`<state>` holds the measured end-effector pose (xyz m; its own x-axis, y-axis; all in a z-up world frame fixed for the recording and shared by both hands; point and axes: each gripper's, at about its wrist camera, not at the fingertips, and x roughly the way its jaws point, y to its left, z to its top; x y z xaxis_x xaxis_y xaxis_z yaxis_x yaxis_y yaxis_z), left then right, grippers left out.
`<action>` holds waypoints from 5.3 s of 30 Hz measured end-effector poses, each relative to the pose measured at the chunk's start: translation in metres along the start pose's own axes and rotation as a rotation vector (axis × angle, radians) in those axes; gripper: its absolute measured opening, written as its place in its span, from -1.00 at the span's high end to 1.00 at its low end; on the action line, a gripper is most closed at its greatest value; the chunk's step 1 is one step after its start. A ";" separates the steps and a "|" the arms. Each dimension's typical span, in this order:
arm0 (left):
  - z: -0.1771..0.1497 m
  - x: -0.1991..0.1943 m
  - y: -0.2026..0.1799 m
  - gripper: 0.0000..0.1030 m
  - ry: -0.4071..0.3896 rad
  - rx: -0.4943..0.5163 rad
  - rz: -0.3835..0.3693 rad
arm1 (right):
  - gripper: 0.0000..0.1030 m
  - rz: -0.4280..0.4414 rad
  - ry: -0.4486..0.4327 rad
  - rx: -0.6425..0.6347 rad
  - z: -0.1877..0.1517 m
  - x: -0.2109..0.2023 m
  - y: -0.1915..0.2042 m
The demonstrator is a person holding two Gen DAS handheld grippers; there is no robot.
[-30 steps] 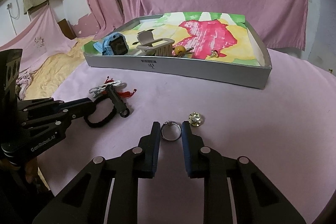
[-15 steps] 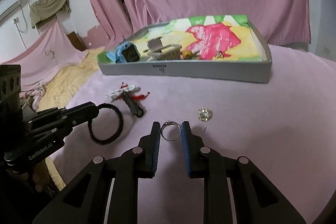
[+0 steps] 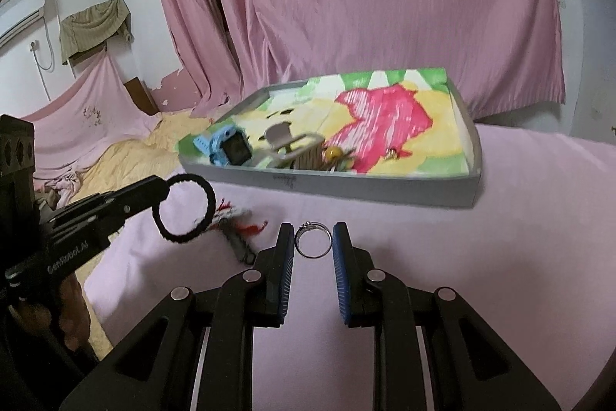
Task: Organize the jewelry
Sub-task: 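Carry the hair tie and silver ring over the grey tray with both tools, then open both tools to drop the hair tie and silver ring into the tray, then withdraw both tools from the tray toward the remaining items on the table, then grasp the white plastic piece with the left tool while the right tool grasps the gold ring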
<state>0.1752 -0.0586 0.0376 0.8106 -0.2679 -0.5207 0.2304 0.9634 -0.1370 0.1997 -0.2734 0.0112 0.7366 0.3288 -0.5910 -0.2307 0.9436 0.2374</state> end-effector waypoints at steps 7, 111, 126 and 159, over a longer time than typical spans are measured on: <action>0.029 0.024 0.011 0.91 -0.063 -0.054 0.037 | 0.65 -0.019 -0.035 -0.014 0.024 0.011 -0.009; -0.033 -0.037 0.021 -0.99 -0.211 -0.002 0.103 | -0.86 -0.234 -0.386 -0.084 -0.026 -0.071 0.019; -0.036 -0.006 0.031 -0.99 -0.003 0.034 0.102 | -0.86 -0.254 -0.176 -0.109 -0.024 -0.038 0.010; -0.017 0.050 0.030 0.11 0.261 0.138 -0.028 | 0.25 -0.114 0.169 -0.023 -0.009 0.035 -0.003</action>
<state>0.2132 -0.0431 -0.0069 0.6411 -0.2654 -0.7201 0.3361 0.9406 -0.0475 0.2202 -0.2645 -0.0170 0.6419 0.2200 -0.7345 -0.1679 0.9750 0.1453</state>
